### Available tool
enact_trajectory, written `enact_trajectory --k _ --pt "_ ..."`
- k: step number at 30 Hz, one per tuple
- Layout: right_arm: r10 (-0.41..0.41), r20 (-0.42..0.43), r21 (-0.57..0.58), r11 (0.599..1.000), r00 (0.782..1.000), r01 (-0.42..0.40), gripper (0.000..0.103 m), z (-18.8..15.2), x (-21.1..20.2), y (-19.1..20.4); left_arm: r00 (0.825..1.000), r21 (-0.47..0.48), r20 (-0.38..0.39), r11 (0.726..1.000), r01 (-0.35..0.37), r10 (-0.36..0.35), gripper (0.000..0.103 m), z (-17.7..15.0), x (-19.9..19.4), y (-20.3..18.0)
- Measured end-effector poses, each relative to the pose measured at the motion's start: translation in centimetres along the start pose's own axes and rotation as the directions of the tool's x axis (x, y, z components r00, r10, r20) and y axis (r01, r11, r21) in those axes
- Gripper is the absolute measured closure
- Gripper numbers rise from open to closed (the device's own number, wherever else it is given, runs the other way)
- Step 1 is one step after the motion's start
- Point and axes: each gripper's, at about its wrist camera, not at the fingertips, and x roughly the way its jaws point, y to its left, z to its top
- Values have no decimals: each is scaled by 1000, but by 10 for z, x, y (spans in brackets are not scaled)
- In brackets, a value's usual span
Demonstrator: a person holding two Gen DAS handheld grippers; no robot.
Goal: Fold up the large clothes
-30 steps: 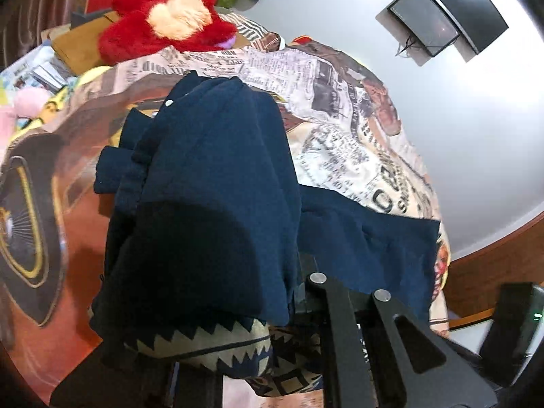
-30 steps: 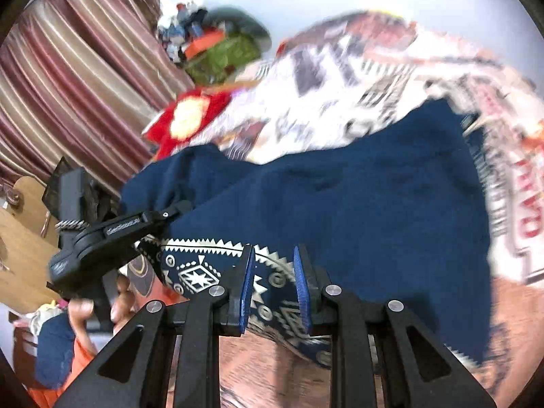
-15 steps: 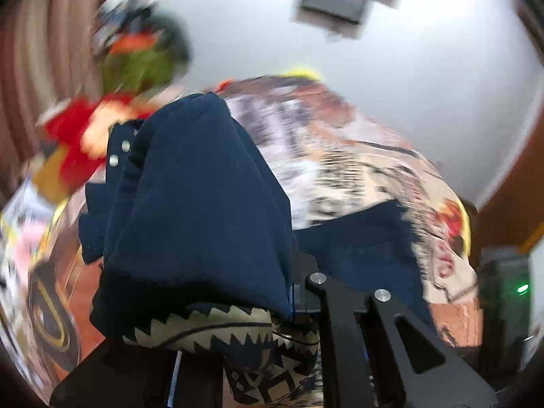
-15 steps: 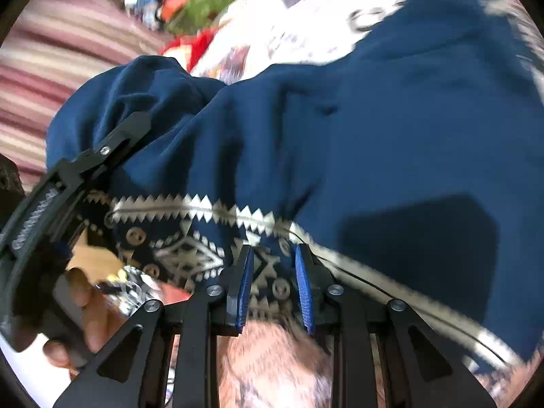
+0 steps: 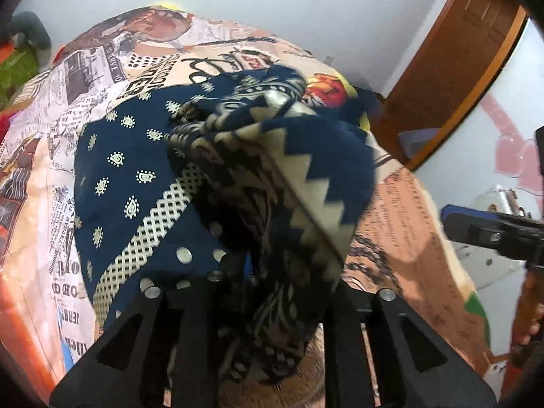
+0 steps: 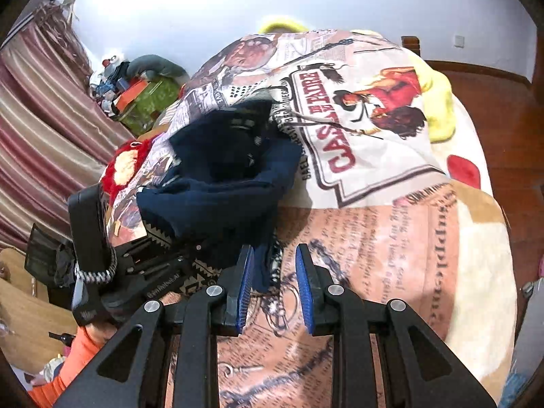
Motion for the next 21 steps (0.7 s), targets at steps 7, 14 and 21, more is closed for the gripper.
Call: enact_trajectory --k 7,14,21 --pt "58 53 -30 998 997 -57 81 9 7 23 997 82 12 994 70 -71 49 -16 -55 -9" --pt "101 106 -129 988 989 -87 81 29 4 73 980 70 176 991 -112 98 33 -12 -101 17" --pt "94 -36 -175 980 995 -99 81 39 69 108 987 49 -42 987 -154 156 33 -22 -27 54"
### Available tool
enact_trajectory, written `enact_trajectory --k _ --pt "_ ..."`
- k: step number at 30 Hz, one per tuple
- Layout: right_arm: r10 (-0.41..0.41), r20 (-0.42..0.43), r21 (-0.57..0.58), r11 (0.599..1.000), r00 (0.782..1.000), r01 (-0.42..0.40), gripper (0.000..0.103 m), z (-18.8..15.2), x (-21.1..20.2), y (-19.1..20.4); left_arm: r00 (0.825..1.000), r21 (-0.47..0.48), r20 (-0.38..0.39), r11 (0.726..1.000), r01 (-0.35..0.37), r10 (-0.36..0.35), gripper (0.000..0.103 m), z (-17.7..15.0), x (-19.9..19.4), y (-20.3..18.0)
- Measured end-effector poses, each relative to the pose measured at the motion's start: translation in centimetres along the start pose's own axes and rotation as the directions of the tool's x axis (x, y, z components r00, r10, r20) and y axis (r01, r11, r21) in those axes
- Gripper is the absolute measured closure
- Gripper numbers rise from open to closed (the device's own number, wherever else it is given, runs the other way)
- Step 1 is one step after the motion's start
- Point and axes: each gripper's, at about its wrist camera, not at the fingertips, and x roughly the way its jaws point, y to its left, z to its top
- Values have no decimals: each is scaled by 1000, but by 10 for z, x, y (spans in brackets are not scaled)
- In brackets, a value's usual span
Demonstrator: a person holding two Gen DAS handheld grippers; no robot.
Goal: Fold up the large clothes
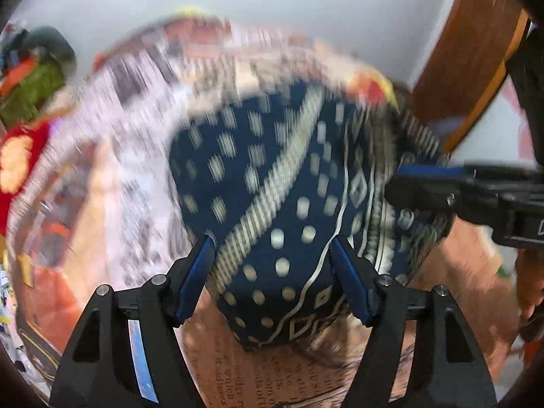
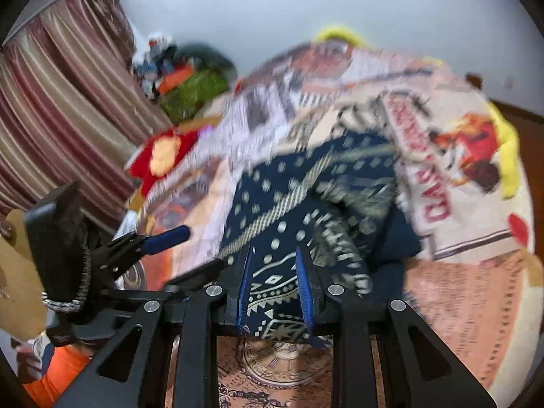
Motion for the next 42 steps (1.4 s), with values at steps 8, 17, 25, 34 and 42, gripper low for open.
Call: enact_trajectory --k 8,17,25,34,42 --pt "-25 -185 30 999 982 31 82 -45 59 -41 995 96 65 992 -77 71 23 -28 4 -19" --pt "-19 -219 38 999 976 28 82 -74 39 -54 998 98 36 994 -55 52 23 -42 -8 -19" --pt "-148 -160 -71 988 976 138 81 -72 2 -37 992 84 75 991 -108 102 23 -47 -32 -3" --pt "-159 109 10 987 981 158 67 -13 -32 -23 998 -167 65 986 6 5 23 -10 -29 53" --pt "-97 -5 196 976 995 96 0 2 26 -69 983 -351 3 920 174 -184 14 -5 20 83"
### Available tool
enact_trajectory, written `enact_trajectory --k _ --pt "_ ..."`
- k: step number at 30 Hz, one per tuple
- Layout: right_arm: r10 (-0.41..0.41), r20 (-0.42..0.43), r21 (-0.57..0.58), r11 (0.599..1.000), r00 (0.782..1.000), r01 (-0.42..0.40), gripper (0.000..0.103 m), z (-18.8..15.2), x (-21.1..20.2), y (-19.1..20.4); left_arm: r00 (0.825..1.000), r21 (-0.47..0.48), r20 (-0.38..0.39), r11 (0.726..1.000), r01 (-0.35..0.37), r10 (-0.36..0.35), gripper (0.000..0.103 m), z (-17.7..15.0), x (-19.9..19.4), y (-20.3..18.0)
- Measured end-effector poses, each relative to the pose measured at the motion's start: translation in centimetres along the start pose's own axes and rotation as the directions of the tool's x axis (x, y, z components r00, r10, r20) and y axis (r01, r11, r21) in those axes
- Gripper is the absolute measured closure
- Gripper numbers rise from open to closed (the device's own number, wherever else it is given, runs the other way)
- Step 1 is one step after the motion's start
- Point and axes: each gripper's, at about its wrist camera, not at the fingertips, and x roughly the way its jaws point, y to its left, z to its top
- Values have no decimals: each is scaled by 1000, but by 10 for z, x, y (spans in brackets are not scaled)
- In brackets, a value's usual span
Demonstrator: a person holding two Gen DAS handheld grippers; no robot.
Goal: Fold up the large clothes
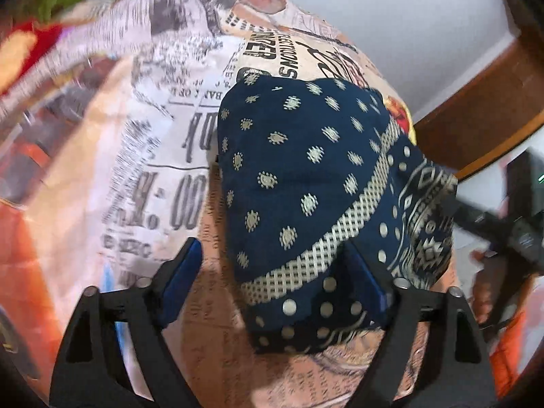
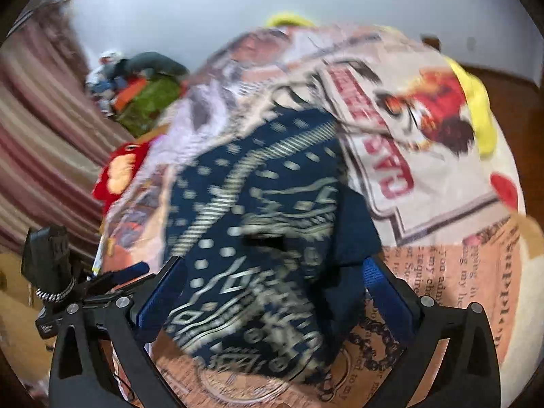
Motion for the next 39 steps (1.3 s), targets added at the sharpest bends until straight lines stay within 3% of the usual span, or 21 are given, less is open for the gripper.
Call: enact_trajectory --k 6,10,16,22,27,32,35,39 --pt "-20 -104 29 999 994 23 0 7 41 -24 994 -113 -30 988 103 -107 7 13 23 18" --pt "62 -191 75 996 980 -48 0 11 71 -37 985 -150 -57 977 154 -164 3 22 41 22" --pt "113 -220 35 994 969 -108 0 22 91 -30 969 -202 -64 954 223 -240 0 30 61 27" --pt "187 -214 42 982 959 -182 3 26 102 -32 934 -291 -74 903 315 -350 0 29 82 34" --pt "262 -204 69 965 943 -253 20 22 105 -34 933 -291 -65 901 323 -355 2 27 79 28" --pt "328 -199 128 943 924 -307 44 16 103 -39 939 -251 -52 914 318 -340 15 19 60 21" --pt "328 -188 111 944 926 -312 57 12 96 -33 942 -201 -43 926 319 -333 20 13 41 13" --pt "307 -168 68 952 937 -300 67 8 83 -15 942 -137 -26 934 329 -335 25 8 12 8"
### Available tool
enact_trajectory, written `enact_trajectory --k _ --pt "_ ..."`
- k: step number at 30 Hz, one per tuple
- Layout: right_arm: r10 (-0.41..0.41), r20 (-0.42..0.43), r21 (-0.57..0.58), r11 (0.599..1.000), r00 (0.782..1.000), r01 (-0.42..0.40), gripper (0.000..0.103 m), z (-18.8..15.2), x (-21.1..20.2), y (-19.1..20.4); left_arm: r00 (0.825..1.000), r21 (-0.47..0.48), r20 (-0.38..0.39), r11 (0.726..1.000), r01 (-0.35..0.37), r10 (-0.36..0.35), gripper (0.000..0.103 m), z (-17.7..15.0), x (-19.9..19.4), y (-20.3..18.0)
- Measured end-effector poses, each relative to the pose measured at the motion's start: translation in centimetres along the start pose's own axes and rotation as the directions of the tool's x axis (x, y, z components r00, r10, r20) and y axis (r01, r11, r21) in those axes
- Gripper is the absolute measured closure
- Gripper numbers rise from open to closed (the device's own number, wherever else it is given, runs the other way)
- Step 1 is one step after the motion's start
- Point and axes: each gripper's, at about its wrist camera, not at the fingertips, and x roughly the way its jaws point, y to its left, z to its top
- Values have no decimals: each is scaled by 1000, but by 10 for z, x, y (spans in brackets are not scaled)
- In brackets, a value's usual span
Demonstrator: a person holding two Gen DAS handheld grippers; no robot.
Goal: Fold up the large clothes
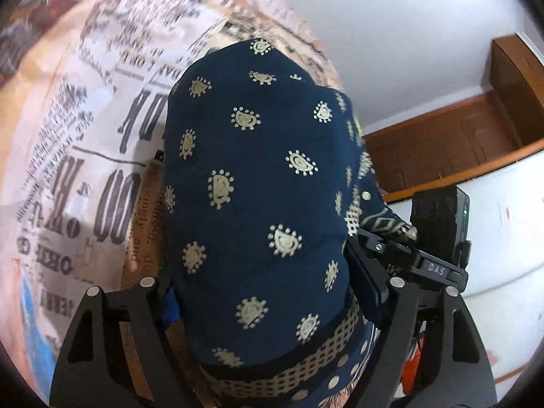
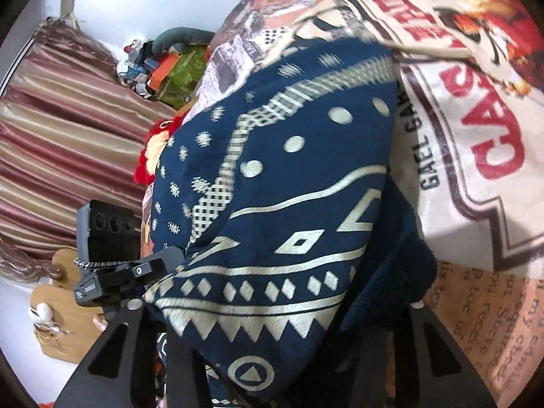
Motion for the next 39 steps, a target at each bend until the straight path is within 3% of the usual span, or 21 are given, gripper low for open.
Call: enact_trajectory --k 2,10,20,26,39 --pt "-5 10 -21 1000 1000 5 71 -3 -4 11 1000 24 10 1000 1 -2 27 -3 -13 -7" --pt "-17 56 -106 994 998 23 72 -18 -30 60 998 77 58 997 1 -6 29 -22 -65 -22" --pt "-23 55 -193 981 998 33 73 -40 -28 123 992 57 123 998 -15 8 29 -40 -128 -10" --pt "-18 30 -233 972 999 25 73 -55 -4 159 990 7 139 1000 -26 25 29 -53 -162 24" --pt "-55 -116 -246 969 992 25 73 -88 98 193 989 -140 106 986 -87 102 29 -75 -176 121"
